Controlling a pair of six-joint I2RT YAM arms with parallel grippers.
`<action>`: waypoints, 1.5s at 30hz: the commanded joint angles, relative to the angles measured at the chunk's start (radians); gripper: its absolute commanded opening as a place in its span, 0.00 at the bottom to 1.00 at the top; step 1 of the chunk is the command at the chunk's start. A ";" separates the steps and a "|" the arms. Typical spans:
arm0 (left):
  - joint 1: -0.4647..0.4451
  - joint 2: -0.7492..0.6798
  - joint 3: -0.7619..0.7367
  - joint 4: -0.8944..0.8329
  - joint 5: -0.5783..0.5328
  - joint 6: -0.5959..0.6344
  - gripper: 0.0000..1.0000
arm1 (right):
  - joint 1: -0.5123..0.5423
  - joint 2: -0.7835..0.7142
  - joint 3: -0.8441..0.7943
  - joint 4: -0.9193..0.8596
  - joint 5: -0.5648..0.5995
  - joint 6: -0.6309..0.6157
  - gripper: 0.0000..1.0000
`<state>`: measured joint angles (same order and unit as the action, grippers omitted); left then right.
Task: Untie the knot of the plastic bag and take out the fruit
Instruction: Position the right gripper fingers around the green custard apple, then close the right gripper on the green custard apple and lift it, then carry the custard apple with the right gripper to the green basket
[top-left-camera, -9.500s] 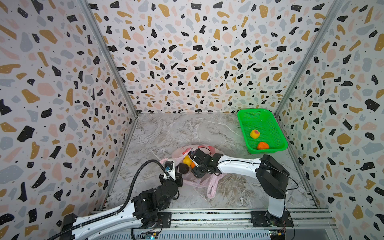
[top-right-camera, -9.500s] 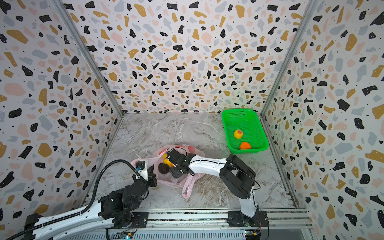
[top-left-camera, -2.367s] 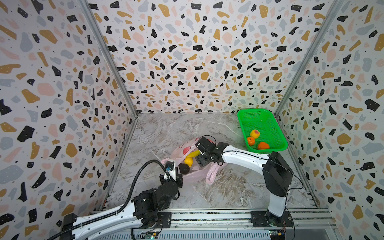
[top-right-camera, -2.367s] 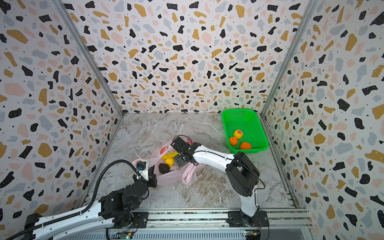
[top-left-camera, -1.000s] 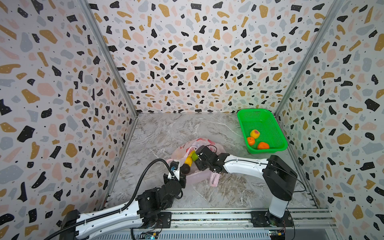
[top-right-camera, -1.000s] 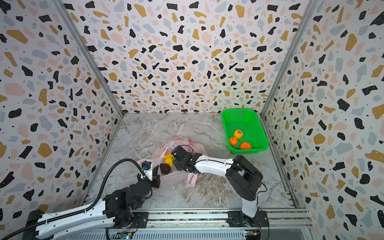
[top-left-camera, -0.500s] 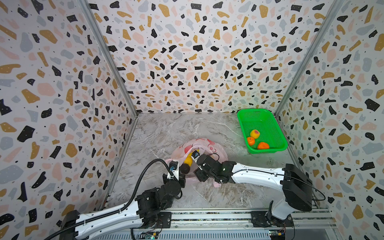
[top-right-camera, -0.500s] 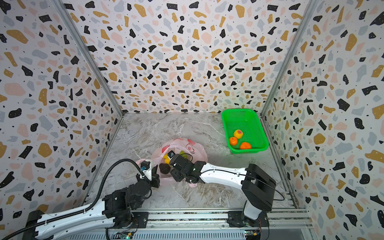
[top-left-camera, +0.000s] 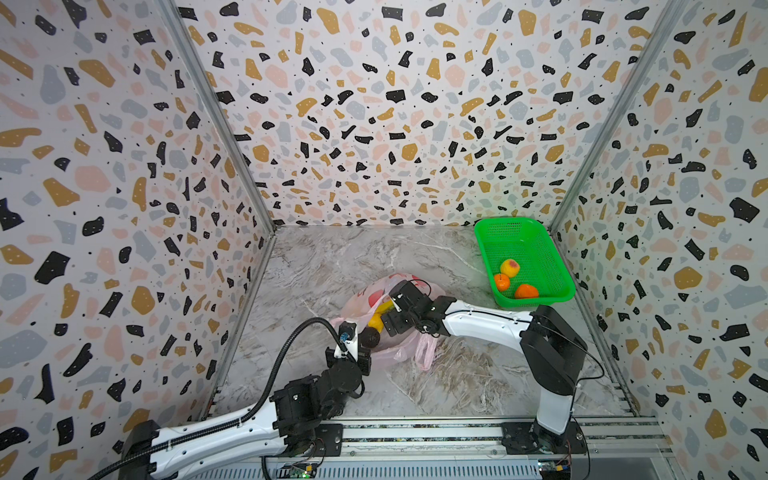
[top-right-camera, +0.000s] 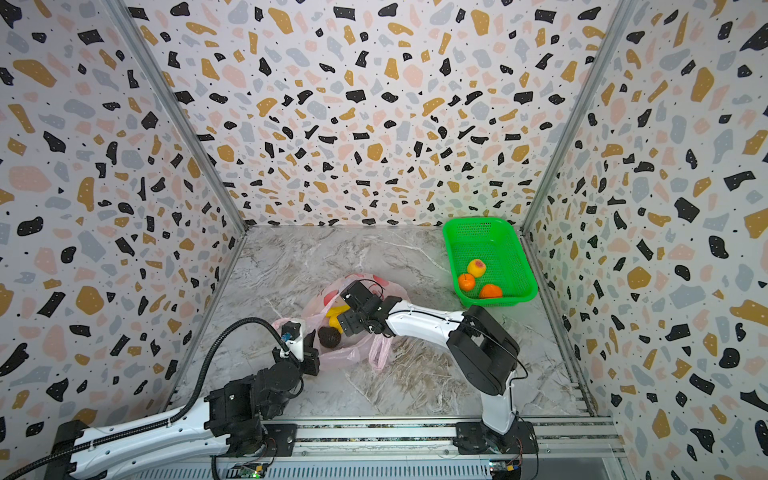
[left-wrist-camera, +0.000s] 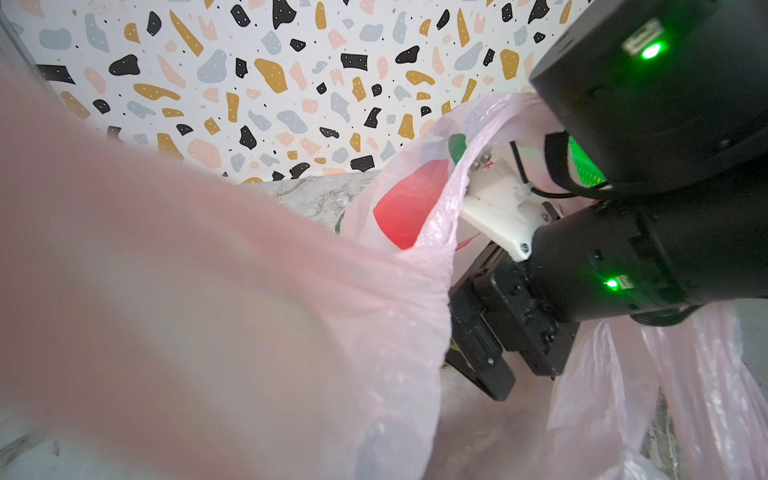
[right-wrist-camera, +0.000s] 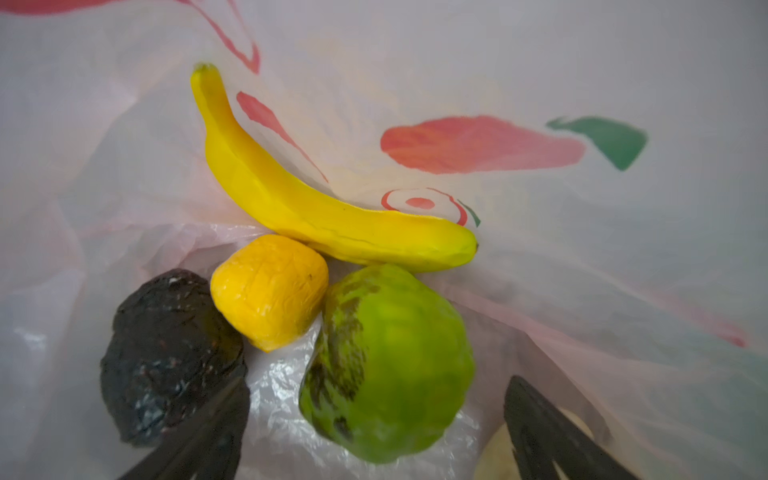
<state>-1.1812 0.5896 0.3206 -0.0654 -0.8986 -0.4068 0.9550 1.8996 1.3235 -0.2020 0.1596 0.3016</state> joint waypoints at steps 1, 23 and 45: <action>-0.006 0.006 0.004 0.032 -0.001 0.001 0.00 | -0.020 0.042 0.045 -0.022 -0.042 0.026 0.97; -0.006 -0.003 0.003 0.015 -0.022 -0.003 0.00 | 0.044 -0.132 -0.159 0.081 -0.025 0.025 0.61; -0.007 0.007 0.005 0.009 -0.032 -0.012 0.00 | 0.207 -0.476 -0.197 -0.120 0.044 -0.005 0.61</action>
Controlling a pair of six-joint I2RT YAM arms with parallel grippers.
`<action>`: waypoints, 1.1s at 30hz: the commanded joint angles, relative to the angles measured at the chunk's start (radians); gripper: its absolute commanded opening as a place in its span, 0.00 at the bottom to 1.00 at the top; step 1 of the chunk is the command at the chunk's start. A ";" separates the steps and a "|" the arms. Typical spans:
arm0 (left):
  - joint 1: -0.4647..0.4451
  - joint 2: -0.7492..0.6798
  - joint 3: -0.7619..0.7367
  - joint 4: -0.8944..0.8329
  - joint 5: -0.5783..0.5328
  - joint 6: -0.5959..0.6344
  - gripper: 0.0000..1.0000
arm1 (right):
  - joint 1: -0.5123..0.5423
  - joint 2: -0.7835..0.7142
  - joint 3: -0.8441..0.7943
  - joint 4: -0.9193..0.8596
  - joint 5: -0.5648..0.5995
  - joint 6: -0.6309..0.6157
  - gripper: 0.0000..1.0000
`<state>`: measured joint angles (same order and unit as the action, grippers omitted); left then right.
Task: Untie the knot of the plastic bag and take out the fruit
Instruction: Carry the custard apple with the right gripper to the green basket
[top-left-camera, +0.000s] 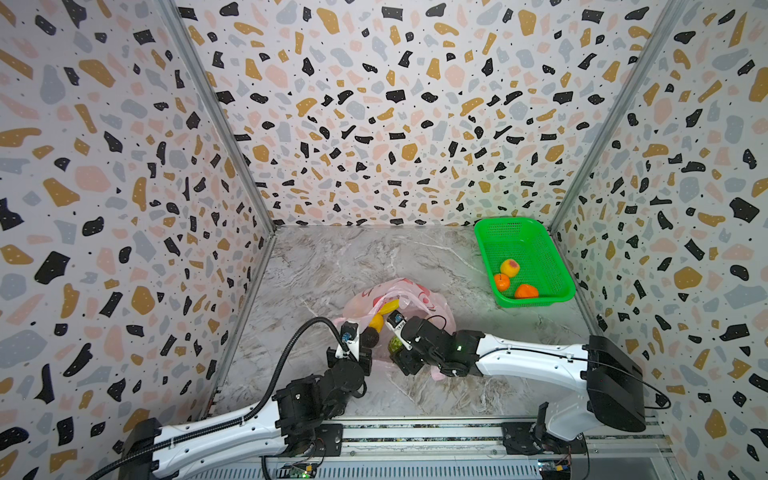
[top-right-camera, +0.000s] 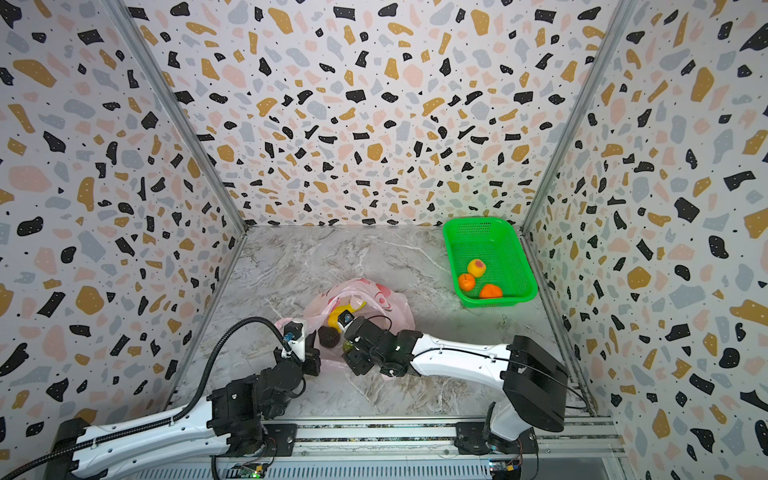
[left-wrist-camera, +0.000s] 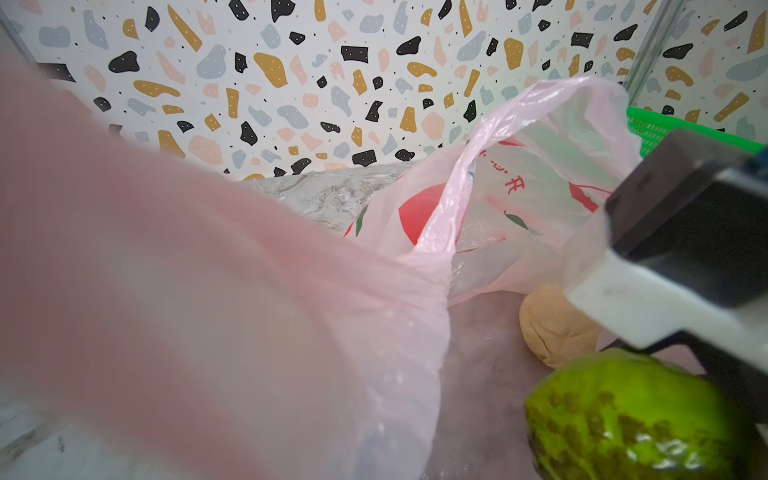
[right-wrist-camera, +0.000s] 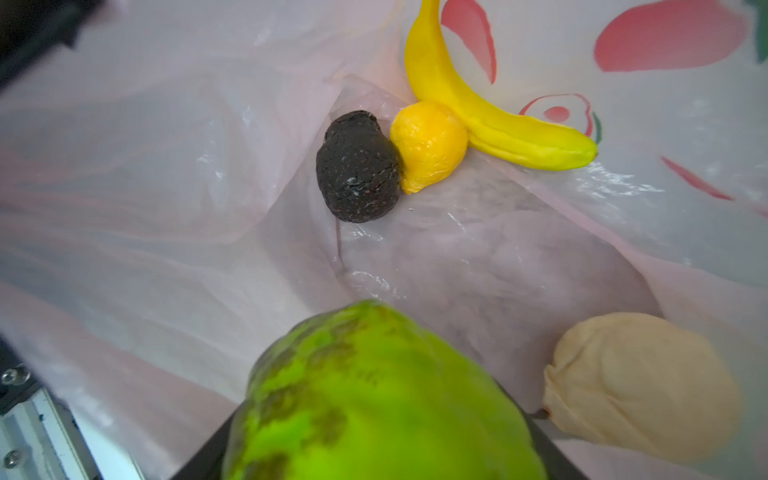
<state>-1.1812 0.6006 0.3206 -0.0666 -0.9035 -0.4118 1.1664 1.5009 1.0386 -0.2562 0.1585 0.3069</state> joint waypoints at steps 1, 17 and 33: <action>-0.006 -0.005 0.004 0.011 -0.027 -0.009 0.00 | -0.010 -0.098 0.108 -0.088 0.049 -0.012 0.61; -0.007 0.001 0.008 0.012 -0.030 -0.006 0.00 | -0.550 -0.314 0.105 -0.137 -0.151 -0.096 0.64; -0.007 -0.007 0.012 0.008 -0.035 0.001 0.00 | -1.200 0.062 0.124 0.069 -0.211 -0.095 0.64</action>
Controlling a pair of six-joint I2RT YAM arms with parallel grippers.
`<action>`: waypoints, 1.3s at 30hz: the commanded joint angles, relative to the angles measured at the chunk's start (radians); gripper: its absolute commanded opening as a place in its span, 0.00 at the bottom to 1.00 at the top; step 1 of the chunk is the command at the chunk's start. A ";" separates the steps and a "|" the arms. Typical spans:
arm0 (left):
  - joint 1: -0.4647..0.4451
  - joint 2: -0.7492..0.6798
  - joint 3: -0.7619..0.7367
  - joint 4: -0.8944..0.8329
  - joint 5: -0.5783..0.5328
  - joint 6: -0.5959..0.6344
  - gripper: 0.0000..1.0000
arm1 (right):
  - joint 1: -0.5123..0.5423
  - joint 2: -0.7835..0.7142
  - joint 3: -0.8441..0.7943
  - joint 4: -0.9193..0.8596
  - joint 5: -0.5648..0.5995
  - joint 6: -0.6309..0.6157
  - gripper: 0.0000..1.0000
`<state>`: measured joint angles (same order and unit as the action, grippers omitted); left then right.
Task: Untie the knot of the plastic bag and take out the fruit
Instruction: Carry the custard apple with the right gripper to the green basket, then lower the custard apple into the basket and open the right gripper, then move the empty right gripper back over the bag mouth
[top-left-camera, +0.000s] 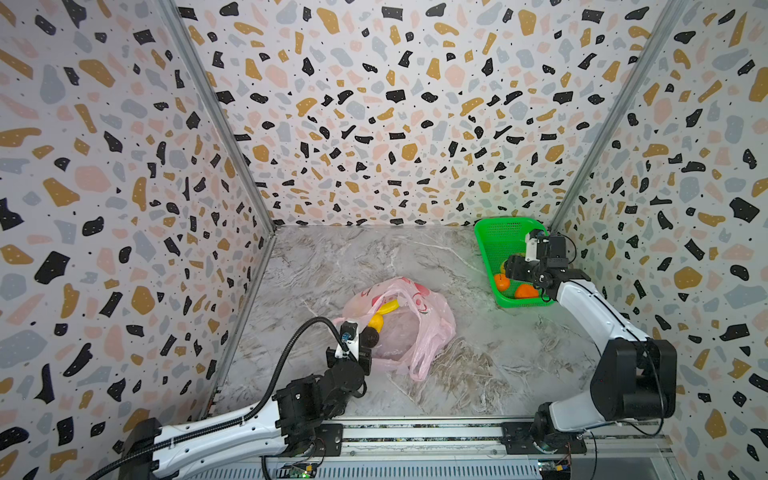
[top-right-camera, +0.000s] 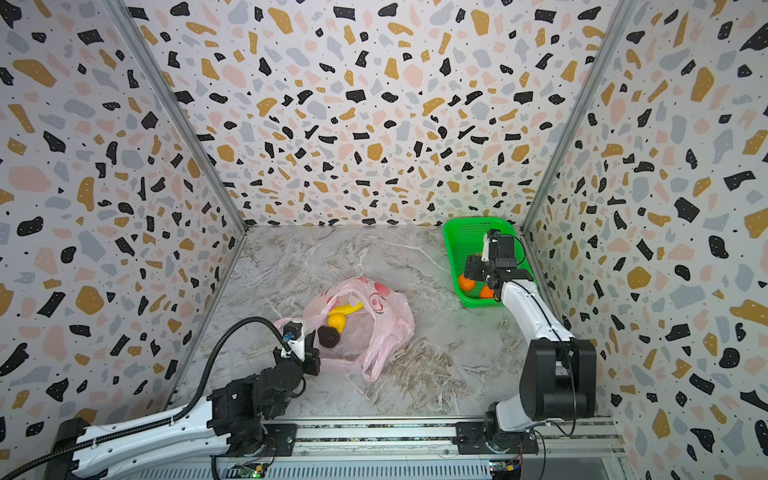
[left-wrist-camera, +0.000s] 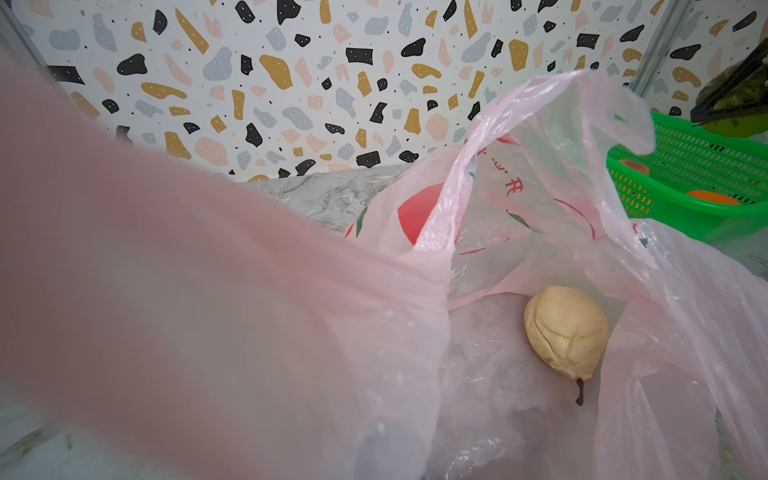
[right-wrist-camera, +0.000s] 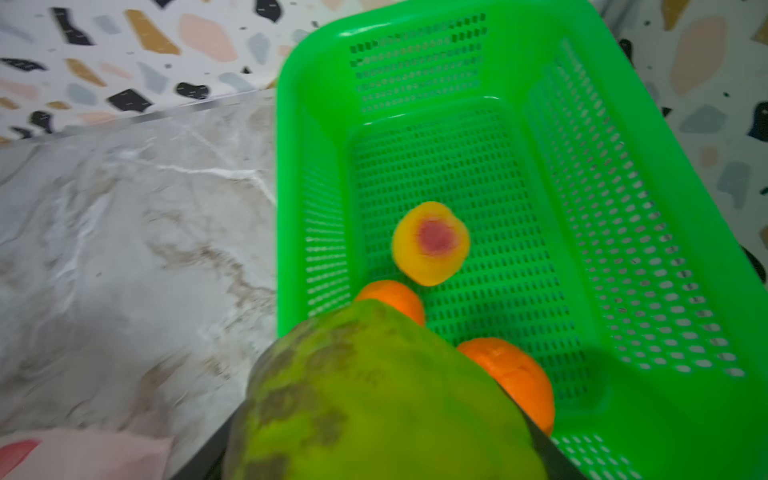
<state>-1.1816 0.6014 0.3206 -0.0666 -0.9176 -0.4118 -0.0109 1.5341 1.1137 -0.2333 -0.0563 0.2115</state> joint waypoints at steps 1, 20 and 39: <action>-0.008 -0.010 0.013 0.008 -0.022 0.002 0.00 | -0.032 0.060 0.065 0.041 0.030 -0.008 0.64; -0.007 -0.024 0.007 0.004 -0.025 0.001 0.00 | -0.104 0.166 0.093 0.048 0.081 0.001 0.87; -0.006 -0.021 0.007 0.007 -0.028 0.001 0.00 | 0.044 -0.087 0.015 -0.064 -0.075 0.012 0.87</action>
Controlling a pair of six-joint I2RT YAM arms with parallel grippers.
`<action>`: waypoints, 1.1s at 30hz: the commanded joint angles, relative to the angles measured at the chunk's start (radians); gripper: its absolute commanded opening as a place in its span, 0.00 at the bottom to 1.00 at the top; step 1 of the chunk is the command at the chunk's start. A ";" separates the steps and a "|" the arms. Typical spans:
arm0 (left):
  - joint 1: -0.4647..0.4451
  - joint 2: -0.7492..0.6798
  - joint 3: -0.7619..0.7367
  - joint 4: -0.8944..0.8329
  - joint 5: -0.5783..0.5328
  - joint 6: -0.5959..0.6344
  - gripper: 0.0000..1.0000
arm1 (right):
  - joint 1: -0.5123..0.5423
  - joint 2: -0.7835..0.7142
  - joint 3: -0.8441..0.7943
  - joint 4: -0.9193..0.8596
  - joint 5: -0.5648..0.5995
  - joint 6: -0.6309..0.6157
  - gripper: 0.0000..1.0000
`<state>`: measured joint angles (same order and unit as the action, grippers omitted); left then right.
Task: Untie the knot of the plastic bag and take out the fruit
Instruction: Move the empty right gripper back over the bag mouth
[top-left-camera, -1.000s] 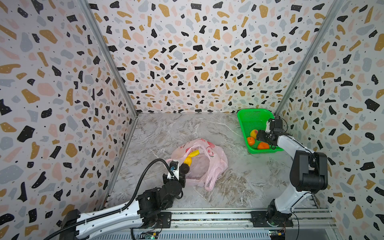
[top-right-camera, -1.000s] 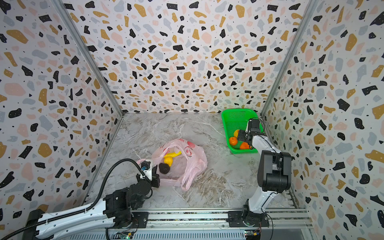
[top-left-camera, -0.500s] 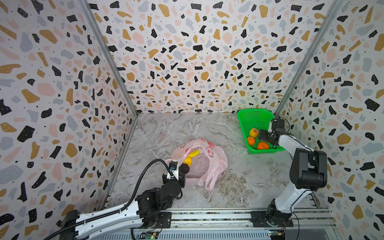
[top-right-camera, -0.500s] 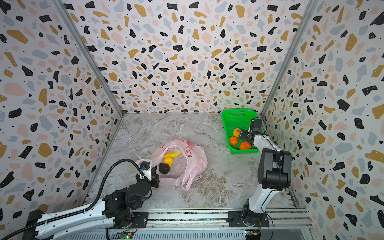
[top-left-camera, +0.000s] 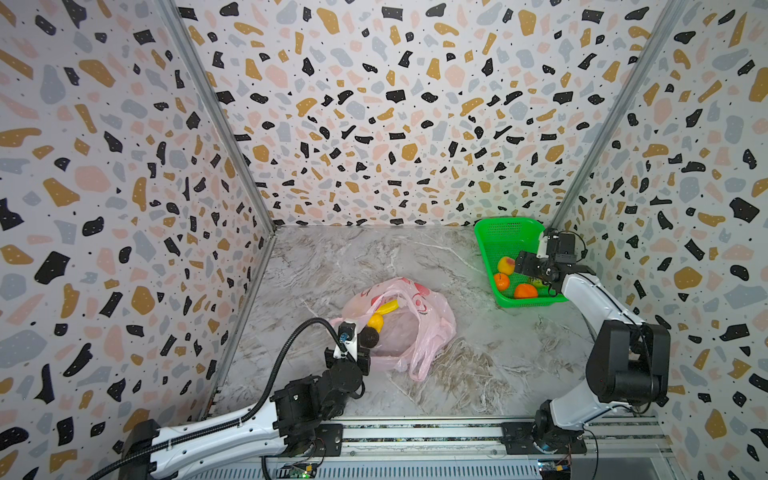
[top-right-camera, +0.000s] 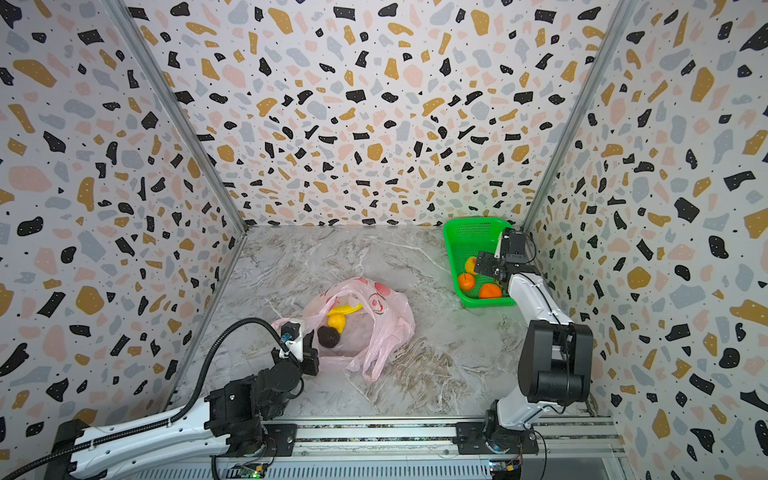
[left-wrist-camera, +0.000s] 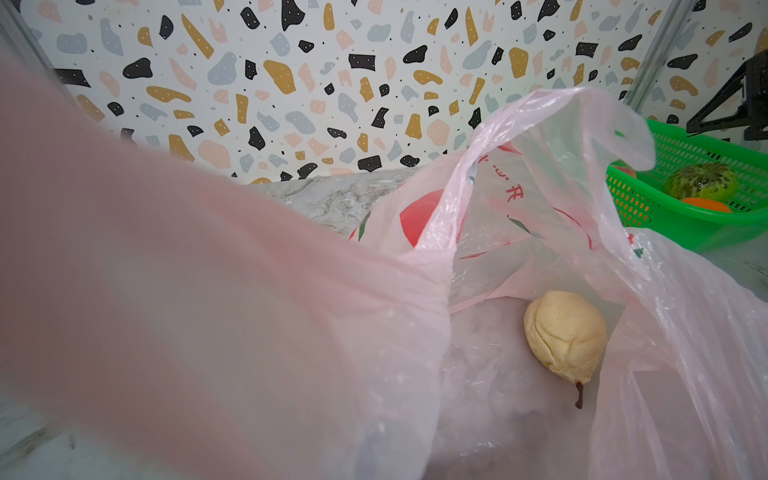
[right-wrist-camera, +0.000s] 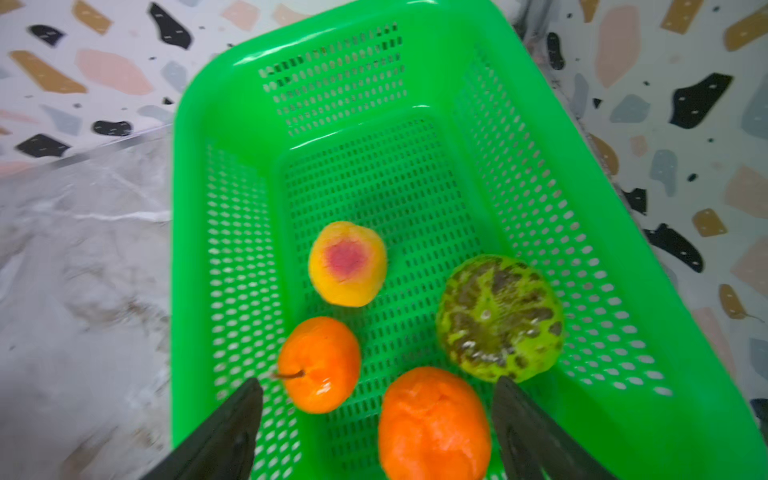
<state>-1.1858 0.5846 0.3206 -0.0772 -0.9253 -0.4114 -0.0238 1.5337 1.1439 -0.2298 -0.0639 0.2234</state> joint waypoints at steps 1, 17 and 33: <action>-0.002 -0.004 0.008 0.015 -0.022 -0.003 0.00 | 0.088 -0.122 -0.027 -0.079 -0.084 0.000 0.87; -0.004 0.006 0.014 -0.018 -0.033 -0.048 0.00 | 0.890 -0.337 -0.093 -0.059 -0.224 0.211 0.85; -0.003 0.032 0.035 -0.029 -0.043 -0.069 0.00 | 1.046 -0.041 0.000 0.043 -0.138 0.134 0.83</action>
<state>-1.1858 0.6132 0.3241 -0.1112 -0.9504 -0.4641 1.0203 1.4727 1.0885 -0.2211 -0.2512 0.3820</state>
